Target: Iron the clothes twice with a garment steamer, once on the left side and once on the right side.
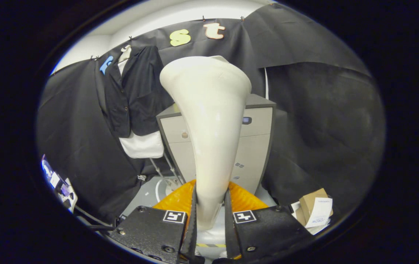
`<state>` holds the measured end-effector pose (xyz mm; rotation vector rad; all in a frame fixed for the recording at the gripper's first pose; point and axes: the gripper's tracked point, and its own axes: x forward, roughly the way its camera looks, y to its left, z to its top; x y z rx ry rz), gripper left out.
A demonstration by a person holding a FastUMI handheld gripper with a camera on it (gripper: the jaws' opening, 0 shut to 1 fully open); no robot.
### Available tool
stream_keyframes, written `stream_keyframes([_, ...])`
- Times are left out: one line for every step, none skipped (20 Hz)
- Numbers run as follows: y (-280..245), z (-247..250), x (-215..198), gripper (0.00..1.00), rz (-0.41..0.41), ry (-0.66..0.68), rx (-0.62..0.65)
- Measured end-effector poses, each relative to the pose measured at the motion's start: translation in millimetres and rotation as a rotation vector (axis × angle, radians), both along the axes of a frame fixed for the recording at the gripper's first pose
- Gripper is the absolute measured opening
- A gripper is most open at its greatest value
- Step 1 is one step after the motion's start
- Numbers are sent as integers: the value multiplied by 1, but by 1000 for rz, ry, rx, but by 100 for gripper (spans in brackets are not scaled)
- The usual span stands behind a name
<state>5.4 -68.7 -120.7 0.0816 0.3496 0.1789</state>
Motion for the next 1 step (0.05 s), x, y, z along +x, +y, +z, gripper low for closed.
stream_keyframes([-1, 0, 0, 34, 0, -1, 0])
